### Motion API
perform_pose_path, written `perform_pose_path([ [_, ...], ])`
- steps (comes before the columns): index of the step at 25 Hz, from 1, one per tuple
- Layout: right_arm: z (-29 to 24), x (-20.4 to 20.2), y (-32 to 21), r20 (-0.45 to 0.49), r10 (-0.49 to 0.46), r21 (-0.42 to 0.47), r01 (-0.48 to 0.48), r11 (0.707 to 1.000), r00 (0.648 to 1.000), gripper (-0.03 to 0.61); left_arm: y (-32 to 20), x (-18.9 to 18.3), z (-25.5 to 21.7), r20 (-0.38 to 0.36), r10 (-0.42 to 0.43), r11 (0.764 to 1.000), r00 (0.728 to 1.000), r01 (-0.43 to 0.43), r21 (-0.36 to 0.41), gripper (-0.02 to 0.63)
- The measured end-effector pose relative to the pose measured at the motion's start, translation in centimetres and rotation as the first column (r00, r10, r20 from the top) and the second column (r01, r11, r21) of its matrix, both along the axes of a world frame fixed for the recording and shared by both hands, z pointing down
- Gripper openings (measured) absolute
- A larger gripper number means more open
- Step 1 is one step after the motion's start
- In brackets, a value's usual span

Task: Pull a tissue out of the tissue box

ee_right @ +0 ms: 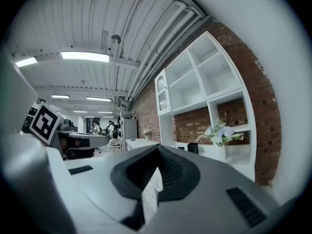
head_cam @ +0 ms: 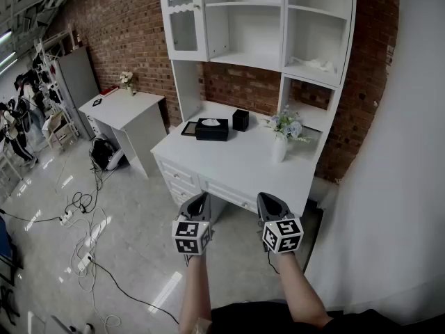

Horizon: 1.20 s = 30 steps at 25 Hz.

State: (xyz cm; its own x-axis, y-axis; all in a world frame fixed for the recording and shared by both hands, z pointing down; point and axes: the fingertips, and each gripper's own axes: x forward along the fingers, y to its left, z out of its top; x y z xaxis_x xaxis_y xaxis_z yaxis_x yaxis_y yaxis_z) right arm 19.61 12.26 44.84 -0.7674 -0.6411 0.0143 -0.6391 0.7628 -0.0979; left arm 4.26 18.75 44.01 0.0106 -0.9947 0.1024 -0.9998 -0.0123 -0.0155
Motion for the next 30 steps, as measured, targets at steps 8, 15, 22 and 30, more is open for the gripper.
perform_pose_path([
  [8,0.1,0.0,-0.7,0.012,0.003,-0.011,-0.003,1.000,1.000,-0.003,-0.4,-0.3,0.1,-0.004,-0.009,1.000,1.000,0.009,-0.002,0.009],
  [15,0.4,-0.3,-0.7,0.024,0.001,-0.018,0.000,1.000,1.000,-0.003,-0.4,-0.5,0.5,-0.010,-0.009,1.000,1.000,0.009,-0.005,0.009],
  [22,0.5,-0.1,-0.7,0.037,0.009,-0.027,-0.008,1.000,0.999,-0.002,-0.3,-0.6,1.4,-0.032,-0.009,1.000,0.999,0.008,-0.023,0.009],
  [30,0.7,-0.2,0.2,0.024,0.007,-0.027,-0.006,1.000,1.000,-0.002,0.6,-0.5,2.6,-0.066,0.011,0.999,0.998,-0.013,-0.029,0.011],
])
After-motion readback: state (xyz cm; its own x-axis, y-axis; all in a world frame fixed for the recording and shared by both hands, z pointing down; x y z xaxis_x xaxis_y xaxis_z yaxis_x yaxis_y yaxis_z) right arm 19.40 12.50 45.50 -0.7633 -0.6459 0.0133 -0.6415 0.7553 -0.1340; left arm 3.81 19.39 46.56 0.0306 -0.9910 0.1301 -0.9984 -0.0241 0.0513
